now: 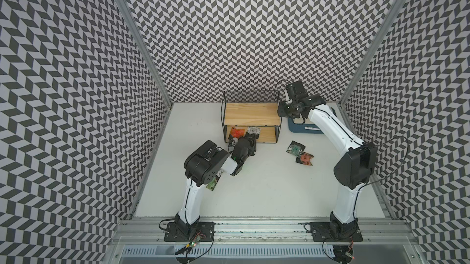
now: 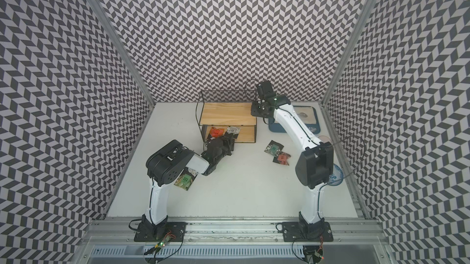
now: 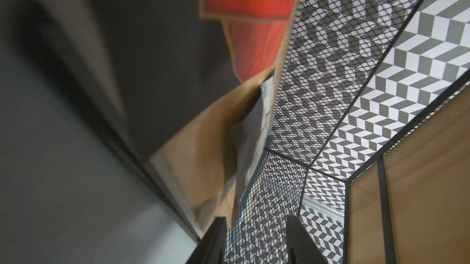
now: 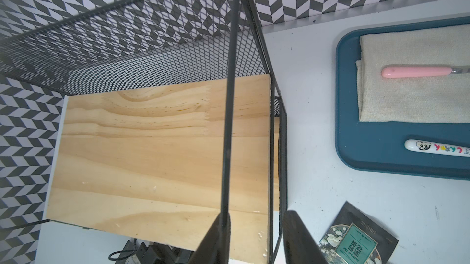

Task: Remove the tea bags from the shelf
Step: Pick up the tea bag from the shelf.

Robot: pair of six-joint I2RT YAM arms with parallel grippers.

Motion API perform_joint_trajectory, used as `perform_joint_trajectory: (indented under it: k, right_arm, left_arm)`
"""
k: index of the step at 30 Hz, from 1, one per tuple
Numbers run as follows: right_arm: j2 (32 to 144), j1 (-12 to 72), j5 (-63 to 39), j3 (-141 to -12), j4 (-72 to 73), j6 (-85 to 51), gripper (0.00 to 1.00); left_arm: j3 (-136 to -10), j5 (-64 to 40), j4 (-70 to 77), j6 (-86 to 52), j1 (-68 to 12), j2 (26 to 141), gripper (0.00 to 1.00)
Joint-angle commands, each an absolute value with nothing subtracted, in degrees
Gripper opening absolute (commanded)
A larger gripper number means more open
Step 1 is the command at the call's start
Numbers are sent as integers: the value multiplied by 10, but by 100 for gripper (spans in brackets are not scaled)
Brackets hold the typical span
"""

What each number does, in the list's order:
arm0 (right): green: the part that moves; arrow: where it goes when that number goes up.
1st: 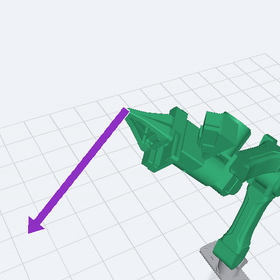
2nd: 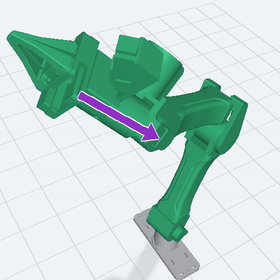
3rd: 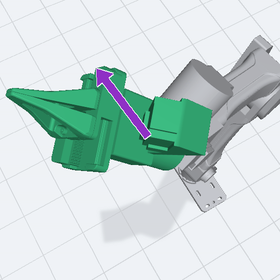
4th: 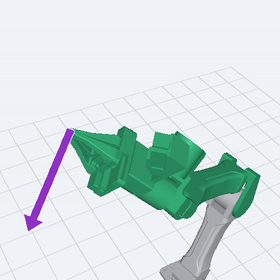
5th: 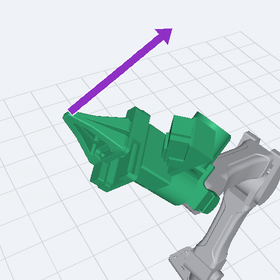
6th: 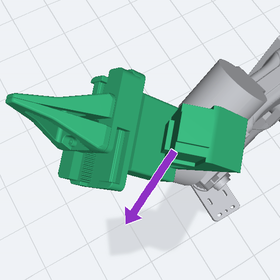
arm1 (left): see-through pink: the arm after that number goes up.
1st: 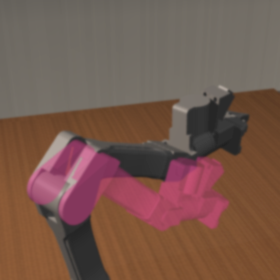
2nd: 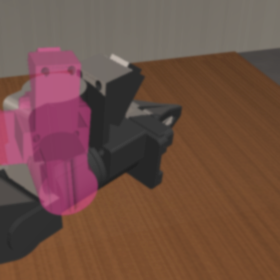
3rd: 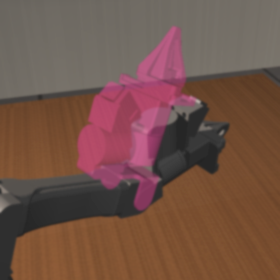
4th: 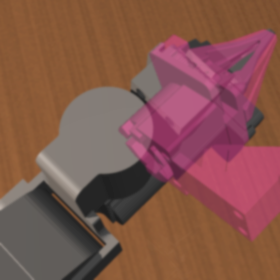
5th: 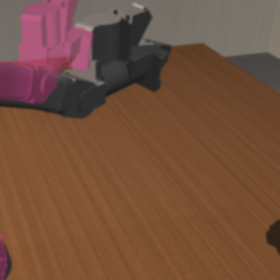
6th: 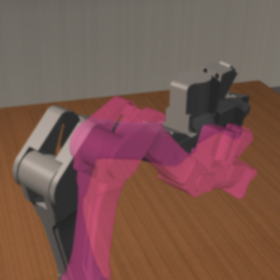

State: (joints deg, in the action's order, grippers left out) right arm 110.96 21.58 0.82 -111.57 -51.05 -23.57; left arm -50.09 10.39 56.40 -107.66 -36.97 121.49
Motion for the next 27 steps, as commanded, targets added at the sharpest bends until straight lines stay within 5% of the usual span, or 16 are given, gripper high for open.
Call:
perform_joint_trajectory:
  k: [1, 10, 27]
  right_arm:
    - [1089, 207, 32, -1107, -526, -237, 38]
    - [1092, 206, 20, -1112, -524, -236, 38]
    - [1099, 206, 22, -1119, -523, -238, 38]
  left_arm:
    - [-517, 100, 547, -1073, -366, 1229, 42]
    - [-523, 102, 530, -1067, -362, 1237, 38]
    - [-534, 99, 533, -1053, -347, 1249, 15]
